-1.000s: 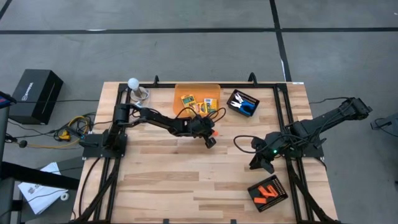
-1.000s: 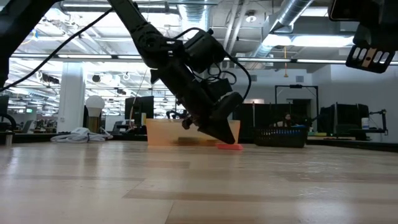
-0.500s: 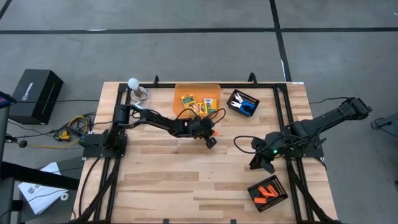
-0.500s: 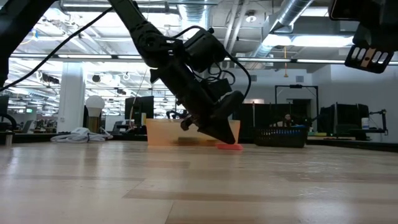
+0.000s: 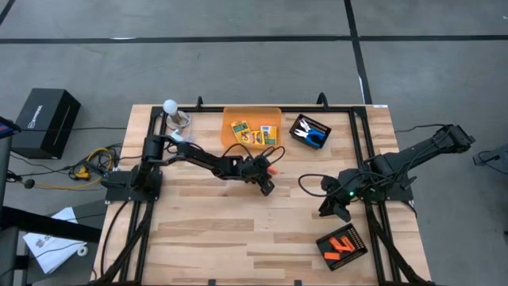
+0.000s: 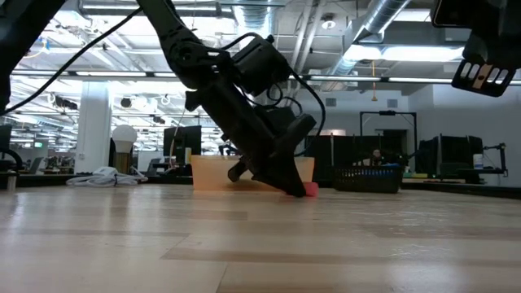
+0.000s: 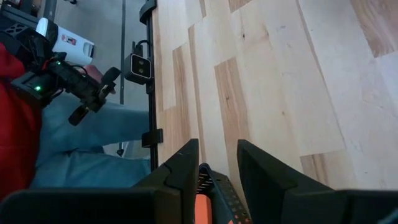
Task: Pick & Place School Supplies
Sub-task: Put the orange eraser into the bottom black bin
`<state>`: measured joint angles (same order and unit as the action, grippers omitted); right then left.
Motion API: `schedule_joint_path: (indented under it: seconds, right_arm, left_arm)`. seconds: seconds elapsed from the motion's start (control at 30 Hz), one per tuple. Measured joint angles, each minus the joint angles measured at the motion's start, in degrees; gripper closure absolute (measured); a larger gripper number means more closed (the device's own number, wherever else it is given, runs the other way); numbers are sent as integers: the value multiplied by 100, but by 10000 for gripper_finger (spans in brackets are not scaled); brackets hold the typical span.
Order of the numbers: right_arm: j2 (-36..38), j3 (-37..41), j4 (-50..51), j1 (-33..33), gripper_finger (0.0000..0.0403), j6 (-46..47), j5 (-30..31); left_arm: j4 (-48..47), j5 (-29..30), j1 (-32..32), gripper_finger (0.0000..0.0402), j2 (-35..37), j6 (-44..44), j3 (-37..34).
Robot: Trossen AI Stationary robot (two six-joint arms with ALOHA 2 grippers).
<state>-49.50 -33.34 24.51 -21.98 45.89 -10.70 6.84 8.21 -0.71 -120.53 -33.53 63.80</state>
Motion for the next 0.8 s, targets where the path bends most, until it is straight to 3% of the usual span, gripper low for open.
schedule_joint_path:
  seconds: [0.47, 0.8]
  right_arm:
    - [1, 2, 32, 2, 301, -66, 3]
    - [2, 2, 34, 132, 301, -149, 4]
  left_arm:
    - [166, 382, 134, 401, 380, -105, -195]
    - [327, 631, -404, 401, 470, 165, -180]
